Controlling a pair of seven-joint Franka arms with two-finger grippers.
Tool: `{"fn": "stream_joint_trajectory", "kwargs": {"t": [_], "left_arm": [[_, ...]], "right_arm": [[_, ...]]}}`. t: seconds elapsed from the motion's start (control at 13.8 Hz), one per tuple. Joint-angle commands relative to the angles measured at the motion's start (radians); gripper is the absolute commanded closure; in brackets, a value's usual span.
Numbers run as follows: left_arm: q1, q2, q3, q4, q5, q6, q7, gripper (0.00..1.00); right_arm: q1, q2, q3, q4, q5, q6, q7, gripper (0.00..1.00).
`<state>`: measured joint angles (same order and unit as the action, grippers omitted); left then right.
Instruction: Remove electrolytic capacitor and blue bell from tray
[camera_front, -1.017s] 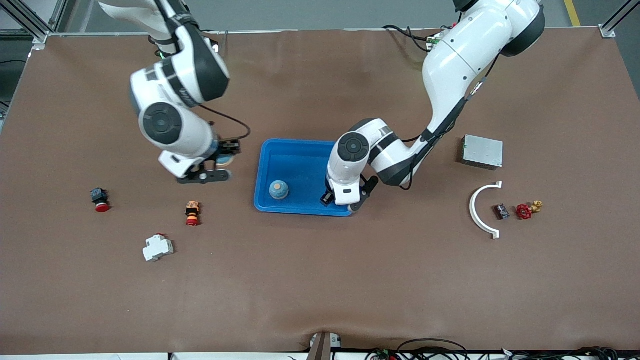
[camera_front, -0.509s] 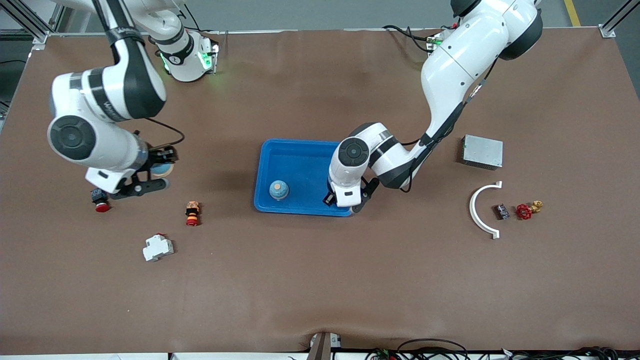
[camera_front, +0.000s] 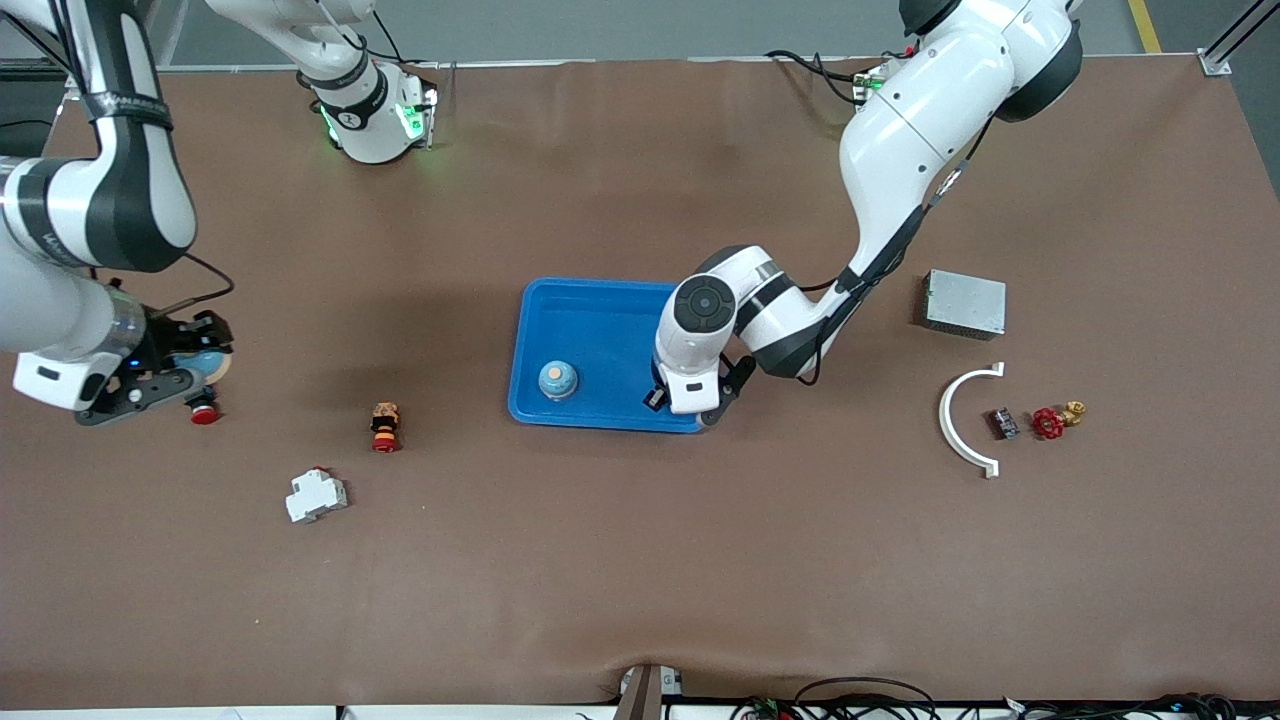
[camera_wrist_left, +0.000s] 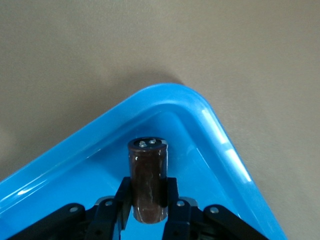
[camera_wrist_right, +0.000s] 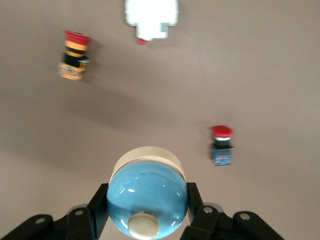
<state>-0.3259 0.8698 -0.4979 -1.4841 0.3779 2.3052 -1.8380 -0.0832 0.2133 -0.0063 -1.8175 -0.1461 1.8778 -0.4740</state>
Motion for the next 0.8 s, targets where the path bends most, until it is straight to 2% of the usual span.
{"fn": "stream_joint_trajectory", "kwargs": {"t": [0.0,0.22,0.51,0.73], "left_arm": [[0.001,-0.098,0.001,-0.002,-0.008,-0.093,-0.003,1.00],[0.017,-0.184,-0.001,-0.002,-0.014,-0.226,0.009,1.00],[0.103,-0.258,0.002,-0.036,-0.013,-0.445,0.185,1.00],[0.224,-0.297,0.002,-0.141,-0.005,-0.448,0.291,1.00]], "right_arm": [[-0.042,0.072,0.022,-0.009,-0.035,0.084,-0.035,0.87],[-0.064,0.098,0.023,-0.104,-0.026,0.194,-0.046,0.87],[-0.049,0.130,0.025,-0.183,0.019,0.253,-0.015,0.86],[-0.049,0.166,0.026,-0.213,0.029,0.314,-0.015,0.85]]}}
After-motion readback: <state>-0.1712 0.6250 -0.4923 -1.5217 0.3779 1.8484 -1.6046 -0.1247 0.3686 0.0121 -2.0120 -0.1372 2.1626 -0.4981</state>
